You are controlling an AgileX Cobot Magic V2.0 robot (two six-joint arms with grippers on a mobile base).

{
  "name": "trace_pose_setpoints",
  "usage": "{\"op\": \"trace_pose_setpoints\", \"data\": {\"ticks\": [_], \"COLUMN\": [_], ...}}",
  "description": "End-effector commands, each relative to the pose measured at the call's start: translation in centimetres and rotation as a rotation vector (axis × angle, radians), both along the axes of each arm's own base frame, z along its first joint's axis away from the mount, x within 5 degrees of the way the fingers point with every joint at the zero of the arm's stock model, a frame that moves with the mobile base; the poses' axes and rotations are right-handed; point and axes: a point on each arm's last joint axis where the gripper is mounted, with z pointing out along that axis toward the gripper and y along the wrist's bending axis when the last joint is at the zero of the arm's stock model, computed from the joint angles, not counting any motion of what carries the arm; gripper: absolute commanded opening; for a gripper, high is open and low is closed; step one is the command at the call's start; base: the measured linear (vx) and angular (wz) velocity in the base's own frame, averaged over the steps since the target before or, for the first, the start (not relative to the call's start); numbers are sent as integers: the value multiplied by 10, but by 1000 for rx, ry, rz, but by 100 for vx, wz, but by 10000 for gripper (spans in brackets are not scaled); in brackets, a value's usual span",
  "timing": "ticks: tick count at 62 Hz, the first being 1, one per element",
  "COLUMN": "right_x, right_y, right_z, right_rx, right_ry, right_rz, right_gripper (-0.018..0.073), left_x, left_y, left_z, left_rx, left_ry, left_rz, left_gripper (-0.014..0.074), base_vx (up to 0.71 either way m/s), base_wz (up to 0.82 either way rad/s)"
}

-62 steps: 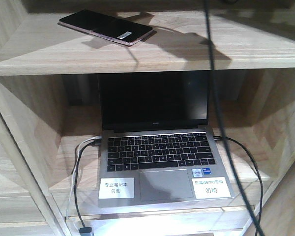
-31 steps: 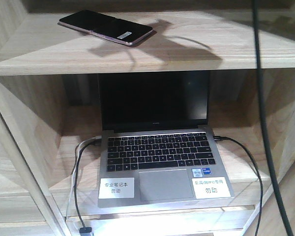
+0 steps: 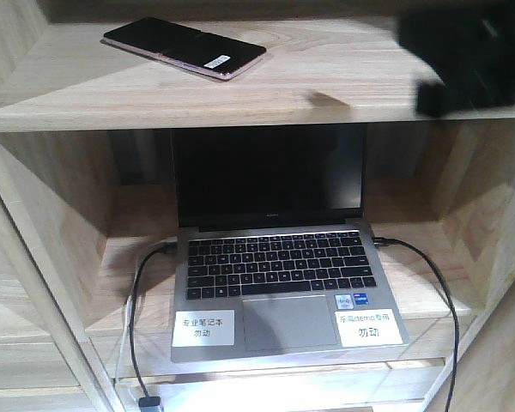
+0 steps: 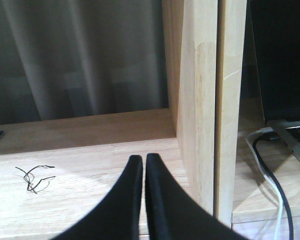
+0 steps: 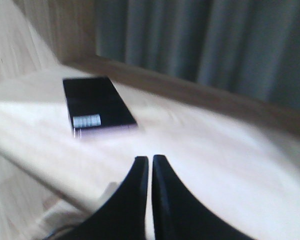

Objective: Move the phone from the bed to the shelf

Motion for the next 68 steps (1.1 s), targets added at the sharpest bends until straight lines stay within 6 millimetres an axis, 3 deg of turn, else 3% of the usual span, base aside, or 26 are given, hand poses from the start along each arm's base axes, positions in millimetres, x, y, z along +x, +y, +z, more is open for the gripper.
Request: {"op": "trace_pose_setpoints", "data": {"ticks": [1, 17, 37, 46, 68], "right_x": [-22, -74, -118, -128, -130], "right_y": [-14, -36, -51, -55, -54], "right_z": [-1, -52, -109, -121, -122], "right_rx": [55, 73, 90, 99, 96], "right_ry": [-96, -126, -143, -163, -163], "right_rz": [-69, -117, -119, -118, -111], "right_gripper": [-4, -4, -4, -4, -4], "left_x": [-1, -1, -1, -1, -1], "left_y": [0, 0, 0, 0, 0], "left_z": [16, 16, 16, 16, 16], "left_rx": [-4, -4, -4, -4, -4], "left_ry": [-108, -108, -108, -108, -108], "left_rz": [-4, -4, -4, -4, -4], "left_gripper": [1, 1, 1, 1, 1], "base_vx": [0, 0, 0, 0, 0], "base_wz": [0, 0, 0, 0, 0]}}
